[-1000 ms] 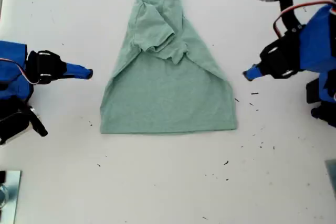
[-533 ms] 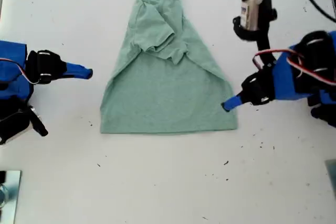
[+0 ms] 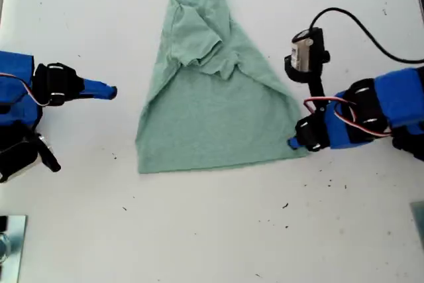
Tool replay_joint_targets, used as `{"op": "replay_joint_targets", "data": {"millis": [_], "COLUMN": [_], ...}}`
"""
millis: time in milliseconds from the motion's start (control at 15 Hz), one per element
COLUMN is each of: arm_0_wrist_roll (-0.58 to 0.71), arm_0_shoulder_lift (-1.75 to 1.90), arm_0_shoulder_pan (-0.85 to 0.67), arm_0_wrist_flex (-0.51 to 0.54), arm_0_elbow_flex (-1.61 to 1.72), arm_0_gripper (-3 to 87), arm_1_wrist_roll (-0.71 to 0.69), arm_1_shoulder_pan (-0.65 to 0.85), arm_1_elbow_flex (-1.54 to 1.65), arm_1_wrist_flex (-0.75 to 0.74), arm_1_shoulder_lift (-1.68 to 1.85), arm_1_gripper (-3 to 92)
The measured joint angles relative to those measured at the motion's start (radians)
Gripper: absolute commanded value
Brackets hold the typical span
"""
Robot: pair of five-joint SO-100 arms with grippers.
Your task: Fold t shirt
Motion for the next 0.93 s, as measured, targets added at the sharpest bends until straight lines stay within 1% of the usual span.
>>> {"op": "replay_joint_targets", "data": {"millis": [133,200,333,467,600,800,933], "arm_0_wrist_roll": [0.0,0.0,0.0,0.0,0.0,0.0,0.0], "arm_0_shoulder_lift": [0.0,0.005,0.009,0.009,0.009,0.014,0.014], "arm_0_shoulder_pan": [0.0,0.0,0.0,0.0,0.0,0.0,0.0], "arm_0_wrist_flex": [0.0,0.0,0.0,0.0,0.0,0.0,0.0], "arm_0_elbow_flex": [0.0,0.0,0.0,0.0,0.0,0.0,0.0], "arm_0_gripper": [-0.2,-0.2,-0.2,-0.2,-0.2,-0.2,-0.2], "arm_1_wrist_roll": [-0.002,0.002,-0.031,-0.12,-0.186,-0.209,-0.233], "arm_1_shoulder_pan": [0.0,0.003,0.005,0.031,0.046,0.046,0.034], "arm_1_elbow_flex": [0.08,0.094,0.054,-0.127,-0.344,-0.495,-0.756], "arm_1_wrist_flex": [0.0,0.052,0.218,0.42,0.563,0.592,0.643], "arm_1_shoulder_lift": [0.124,0.199,0.351,0.376,0.285,0.117,-0.08], "arm_1_gripper": [-1.5,-1.5,-1.5,-1.5,-1.5,-1.5,-1.5]}}
